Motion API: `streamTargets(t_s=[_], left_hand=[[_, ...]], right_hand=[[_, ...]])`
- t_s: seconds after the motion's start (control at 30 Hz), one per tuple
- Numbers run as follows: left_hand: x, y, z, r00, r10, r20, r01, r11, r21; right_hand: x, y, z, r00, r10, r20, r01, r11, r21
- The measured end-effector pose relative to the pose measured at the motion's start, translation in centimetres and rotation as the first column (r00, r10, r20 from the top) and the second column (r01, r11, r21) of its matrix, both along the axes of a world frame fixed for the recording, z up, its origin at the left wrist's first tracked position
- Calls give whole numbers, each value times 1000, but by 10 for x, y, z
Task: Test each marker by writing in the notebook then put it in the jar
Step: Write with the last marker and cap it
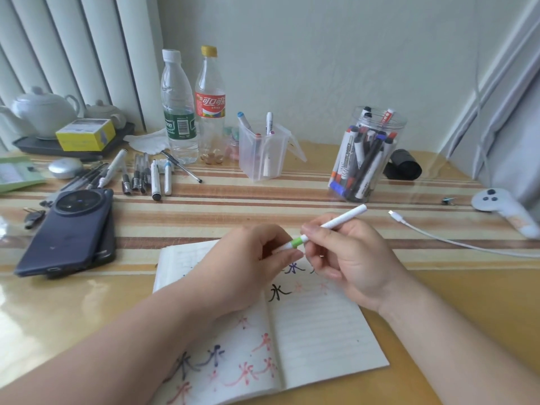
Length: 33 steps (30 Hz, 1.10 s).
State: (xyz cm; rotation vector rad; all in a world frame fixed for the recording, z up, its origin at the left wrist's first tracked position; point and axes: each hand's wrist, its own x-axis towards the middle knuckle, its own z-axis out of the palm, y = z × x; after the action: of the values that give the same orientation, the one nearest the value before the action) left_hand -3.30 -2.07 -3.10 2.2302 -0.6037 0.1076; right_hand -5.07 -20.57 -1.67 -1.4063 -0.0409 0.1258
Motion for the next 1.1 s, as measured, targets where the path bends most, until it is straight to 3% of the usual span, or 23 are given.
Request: streamTargets(t_s=[0.17,0.37,0.53,0.63,0.73,0.87,0.93,1.1], left_hand=[[2,3,-3,993,-92,74,102,984,-144],[0,-1,-1,980,-116,160,135,985,-112],[6,10,-1,998,-66,-11,61,966,-250],[7,16,-1,997,-61,-52,48,976,-212],[4,14,0,986,-98,-132,76,984,-162],[3,16,2,960,-154,-233,116,979,-169],[3,17,4,953,-166,-255,133,981,-141],[0,14,8,954,-170,-246,171,985,-20]], right_hand=[[0,1,5,1000,9,29,-13,988,156],[0,2,3,995,5,101,-22,986,164],[12,-20,5,963,-248,106,206,930,304],[10,-26,-2,965,-241,108,224,963,148],[-2,-17,3,993,-59,103,65,997,-52],[-21,-12,24,971,236,-47,-235,888,-395],[-30,-8,25,960,266,-85,-276,855,-438],[-45,0,3,987,161,13,-141,894,-425]])
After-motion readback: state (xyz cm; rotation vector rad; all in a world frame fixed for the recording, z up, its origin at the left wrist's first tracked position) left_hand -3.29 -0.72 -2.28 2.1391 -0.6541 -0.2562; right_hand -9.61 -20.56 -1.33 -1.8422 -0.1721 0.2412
